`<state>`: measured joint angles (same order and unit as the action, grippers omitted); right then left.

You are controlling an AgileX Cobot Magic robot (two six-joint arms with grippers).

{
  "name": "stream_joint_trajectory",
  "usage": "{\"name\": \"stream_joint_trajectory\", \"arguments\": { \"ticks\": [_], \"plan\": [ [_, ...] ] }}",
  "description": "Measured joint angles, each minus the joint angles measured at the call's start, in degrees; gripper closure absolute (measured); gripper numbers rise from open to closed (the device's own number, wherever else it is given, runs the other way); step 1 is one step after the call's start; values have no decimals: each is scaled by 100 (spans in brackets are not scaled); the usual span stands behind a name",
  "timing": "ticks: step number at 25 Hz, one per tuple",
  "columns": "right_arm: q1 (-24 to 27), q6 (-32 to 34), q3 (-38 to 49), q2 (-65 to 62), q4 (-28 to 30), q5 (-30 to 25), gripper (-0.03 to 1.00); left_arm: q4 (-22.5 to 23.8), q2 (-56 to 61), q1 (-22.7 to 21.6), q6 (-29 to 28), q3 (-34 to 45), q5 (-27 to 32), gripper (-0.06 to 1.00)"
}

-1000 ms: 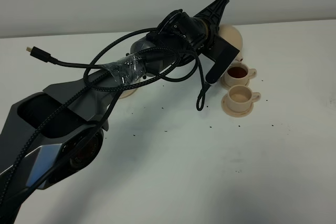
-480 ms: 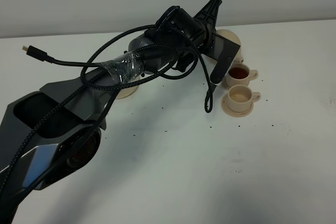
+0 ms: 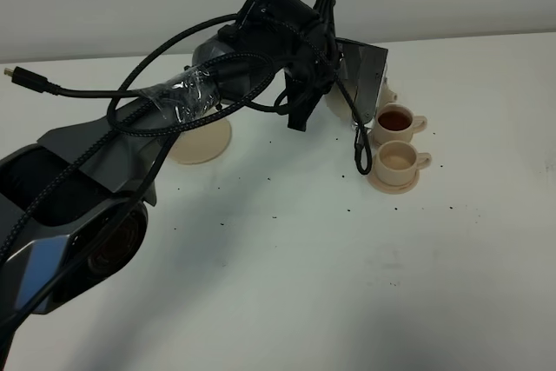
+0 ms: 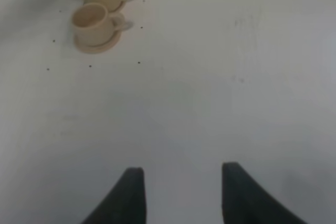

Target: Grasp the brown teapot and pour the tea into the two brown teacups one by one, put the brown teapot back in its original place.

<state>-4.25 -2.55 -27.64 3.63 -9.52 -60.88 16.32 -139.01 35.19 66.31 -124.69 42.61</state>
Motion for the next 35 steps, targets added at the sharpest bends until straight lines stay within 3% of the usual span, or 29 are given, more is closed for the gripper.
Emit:
{"name": "stream_joint_trajectory", "arguments": {
  "ticks": [9, 18, 21, 27, 35],
  "plan": [
    [0, 0, 0, 0, 0, 0, 62, -532, 73, -165, -993, 0, 940, 82],
    [0, 0, 0, 0, 0, 0, 62, -1968, 73, -556, -1133, -5, 1564, 82],
    [0, 0, 0, 0, 0, 0, 62, -2234, 73, -672, -1143, -5, 1651, 82],
    [0, 0, 0, 0, 0, 0, 62, -2310, 73, -744, -1171, -10, 1977, 82],
    [0, 0, 0, 0, 0, 0, 62, -2290, 35, -775, -1227, -10, 1969, 82]
  ]
}}
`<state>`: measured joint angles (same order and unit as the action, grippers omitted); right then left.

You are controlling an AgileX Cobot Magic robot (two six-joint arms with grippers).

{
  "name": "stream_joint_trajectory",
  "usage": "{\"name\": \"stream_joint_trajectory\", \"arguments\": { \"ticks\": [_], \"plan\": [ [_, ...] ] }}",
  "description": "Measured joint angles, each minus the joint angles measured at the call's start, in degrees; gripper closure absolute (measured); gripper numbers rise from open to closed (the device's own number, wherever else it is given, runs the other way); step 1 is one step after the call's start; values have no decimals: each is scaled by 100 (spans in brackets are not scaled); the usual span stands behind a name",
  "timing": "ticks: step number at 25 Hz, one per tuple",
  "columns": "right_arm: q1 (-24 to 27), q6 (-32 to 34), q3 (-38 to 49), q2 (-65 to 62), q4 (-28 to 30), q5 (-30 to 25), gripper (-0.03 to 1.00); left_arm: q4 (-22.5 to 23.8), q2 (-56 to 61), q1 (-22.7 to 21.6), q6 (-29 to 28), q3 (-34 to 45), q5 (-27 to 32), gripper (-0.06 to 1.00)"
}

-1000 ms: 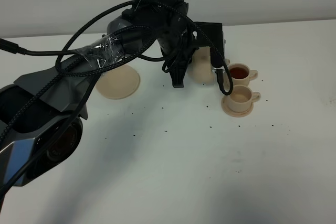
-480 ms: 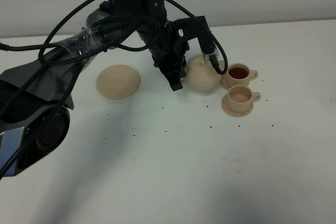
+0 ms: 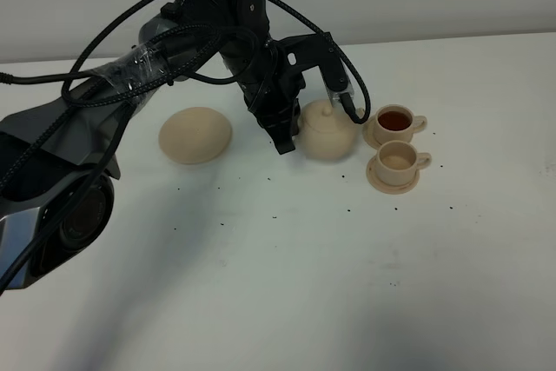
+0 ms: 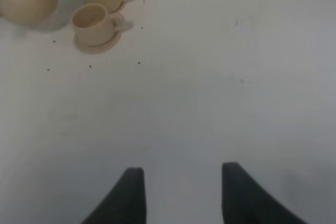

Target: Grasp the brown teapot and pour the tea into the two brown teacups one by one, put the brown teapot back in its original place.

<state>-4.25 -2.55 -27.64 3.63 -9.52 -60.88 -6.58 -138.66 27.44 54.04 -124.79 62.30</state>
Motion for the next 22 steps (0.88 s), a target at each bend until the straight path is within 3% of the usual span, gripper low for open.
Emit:
{"name": "stream_joint_trajectory", "arguments": {
  "ticks": [12, 17, 22],
  "plan": [
    [0, -6, 0, 0, 0, 0, 62, 104, 323, 6, 101, 0, 59, 82],
    [0, -6, 0, 0, 0, 0, 62, 169, 530, 150, 426, -6, 291, 82],
    [0, 0, 0, 0, 0, 0, 62, 814, 590, 462, 803, -6, 320, 82]
  ]
}}
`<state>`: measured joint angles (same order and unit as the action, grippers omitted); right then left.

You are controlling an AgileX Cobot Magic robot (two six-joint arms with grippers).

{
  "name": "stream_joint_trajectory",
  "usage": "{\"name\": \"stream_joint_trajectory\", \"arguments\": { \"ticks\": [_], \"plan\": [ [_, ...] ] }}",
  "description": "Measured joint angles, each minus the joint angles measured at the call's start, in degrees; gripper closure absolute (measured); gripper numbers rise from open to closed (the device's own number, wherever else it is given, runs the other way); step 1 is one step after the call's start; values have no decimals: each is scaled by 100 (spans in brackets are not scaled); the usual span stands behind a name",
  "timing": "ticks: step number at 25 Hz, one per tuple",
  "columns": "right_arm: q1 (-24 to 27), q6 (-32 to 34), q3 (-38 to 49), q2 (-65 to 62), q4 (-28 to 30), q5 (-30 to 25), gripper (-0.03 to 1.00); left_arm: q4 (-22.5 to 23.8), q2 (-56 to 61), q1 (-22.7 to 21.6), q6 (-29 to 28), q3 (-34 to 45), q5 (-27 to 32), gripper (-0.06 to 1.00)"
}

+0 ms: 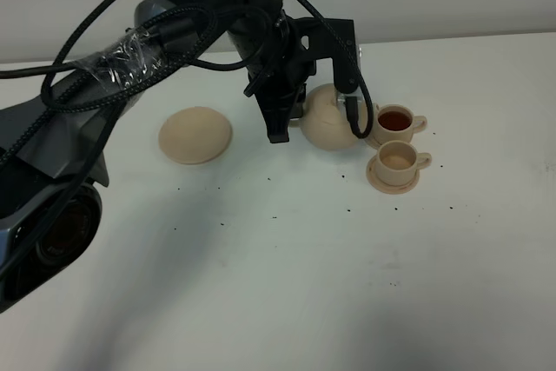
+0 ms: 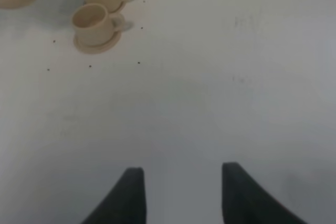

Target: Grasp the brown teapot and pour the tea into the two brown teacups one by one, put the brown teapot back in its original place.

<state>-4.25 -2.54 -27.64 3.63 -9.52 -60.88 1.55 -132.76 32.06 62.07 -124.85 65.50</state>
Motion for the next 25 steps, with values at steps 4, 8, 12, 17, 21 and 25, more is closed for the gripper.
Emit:
{"name": "stream_joint_trajectory", "arguments": {
  "ticks": [4, 8, 12, 17, 21, 25],
  "plan": [
    [0, 0, 0, 0, 0, 0, 62, 726, 0, 277, 360, 0, -93, 82],
    [0, 0, 0, 0, 0, 0, 62, 884, 0, 383, 818, 0, -120, 82],
    [0, 0, 0, 0, 0, 0, 62, 777, 0, 390, 1239, 0, -120, 82],
    [0, 0, 0, 0, 0, 0, 62, 762, 0, 390, 1376, 0, -114, 82],
    [0, 0, 0, 0, 0, 0, 62, 789, -20, 390, 1382, 0, -27, 82],
    [0, 0, 0, 0, 0, 0, 62, 949, -97, 408, 1365, 0, -23, 82]
  ]
}}
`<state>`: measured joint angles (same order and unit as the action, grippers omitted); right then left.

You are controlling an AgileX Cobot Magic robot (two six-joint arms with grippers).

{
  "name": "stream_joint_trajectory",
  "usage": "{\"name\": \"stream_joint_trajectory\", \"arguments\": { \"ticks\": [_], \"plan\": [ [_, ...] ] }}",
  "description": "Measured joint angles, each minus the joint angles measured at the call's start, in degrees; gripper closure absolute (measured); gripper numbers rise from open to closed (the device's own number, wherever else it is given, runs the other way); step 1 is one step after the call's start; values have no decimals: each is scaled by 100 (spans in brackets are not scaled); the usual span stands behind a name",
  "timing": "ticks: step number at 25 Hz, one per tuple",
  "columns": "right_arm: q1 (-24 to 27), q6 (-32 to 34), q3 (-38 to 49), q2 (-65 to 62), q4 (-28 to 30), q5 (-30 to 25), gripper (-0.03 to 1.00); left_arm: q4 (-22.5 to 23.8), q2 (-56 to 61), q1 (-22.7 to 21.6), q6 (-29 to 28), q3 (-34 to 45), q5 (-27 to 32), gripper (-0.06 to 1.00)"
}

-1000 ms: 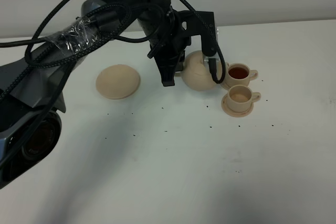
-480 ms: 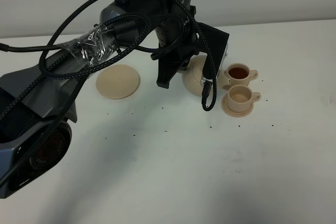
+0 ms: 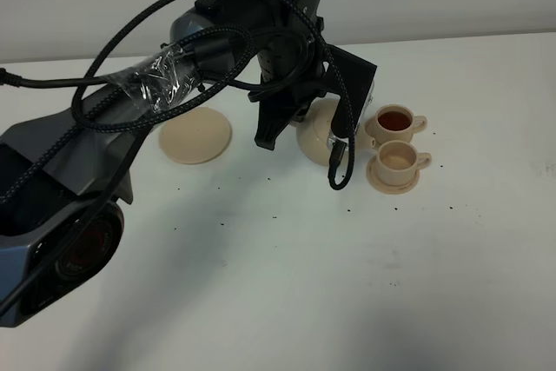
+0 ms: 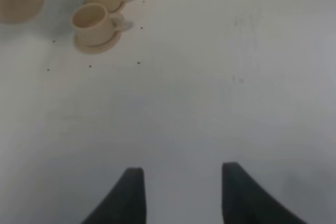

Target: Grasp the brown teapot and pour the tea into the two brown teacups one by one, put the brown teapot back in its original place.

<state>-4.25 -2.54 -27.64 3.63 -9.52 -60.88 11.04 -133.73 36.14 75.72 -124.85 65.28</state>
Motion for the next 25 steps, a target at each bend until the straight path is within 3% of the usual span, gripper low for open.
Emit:
{"name": "stream_joint_trajectory", "arguments": {
  "ticks": [13, 25],
  "plan": [
    [0, 0, 0, 0, 0, 0, 62, 348, -109, 112, -81, 0, -277, 82],
    [0, 0, 0, 0, 0, 0, 62, 400, -299, 182, -162, 0, -622, 82]
  ]
}}
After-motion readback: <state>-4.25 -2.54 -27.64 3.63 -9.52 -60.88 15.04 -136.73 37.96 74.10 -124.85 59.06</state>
